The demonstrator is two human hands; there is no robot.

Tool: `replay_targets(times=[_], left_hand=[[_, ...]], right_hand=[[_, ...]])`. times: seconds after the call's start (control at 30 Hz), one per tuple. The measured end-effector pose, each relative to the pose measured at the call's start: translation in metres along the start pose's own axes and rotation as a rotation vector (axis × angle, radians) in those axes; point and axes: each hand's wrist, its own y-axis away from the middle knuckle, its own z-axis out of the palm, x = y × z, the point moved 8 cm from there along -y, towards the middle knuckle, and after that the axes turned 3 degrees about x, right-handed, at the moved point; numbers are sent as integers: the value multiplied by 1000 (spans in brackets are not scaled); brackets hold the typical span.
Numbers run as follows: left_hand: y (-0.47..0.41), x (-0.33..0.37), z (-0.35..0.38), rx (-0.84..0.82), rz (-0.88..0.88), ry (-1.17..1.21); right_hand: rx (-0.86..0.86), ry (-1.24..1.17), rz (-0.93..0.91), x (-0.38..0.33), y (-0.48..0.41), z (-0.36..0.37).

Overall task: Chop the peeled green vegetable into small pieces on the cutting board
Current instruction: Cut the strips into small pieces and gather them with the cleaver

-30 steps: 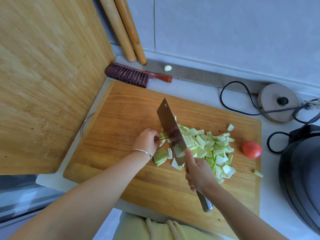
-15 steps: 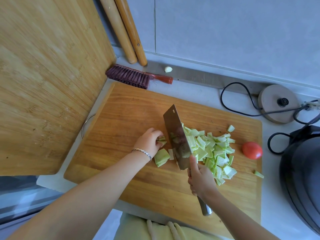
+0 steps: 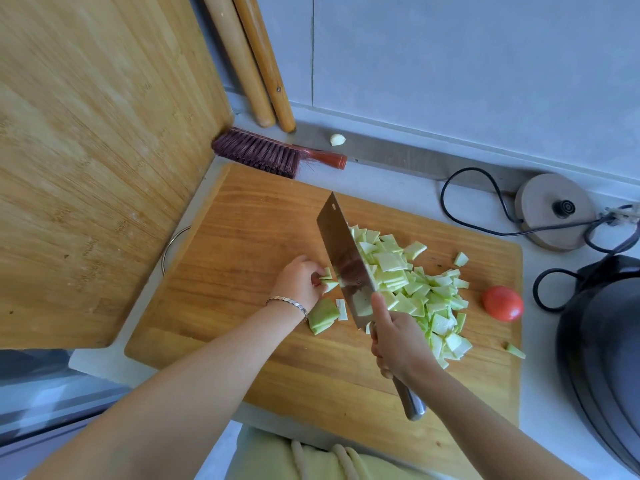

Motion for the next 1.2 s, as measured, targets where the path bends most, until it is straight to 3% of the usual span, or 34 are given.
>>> replay_targets(times=[0.5, 1.2], left_hand=[[2, 6, 3, 32, 47, 92], [0, 11, -2, 43, 18, -23]], right_hand=[[10, 92, 43, 11, 0, 1], [9, 110, -29, 7, -2, 9]])
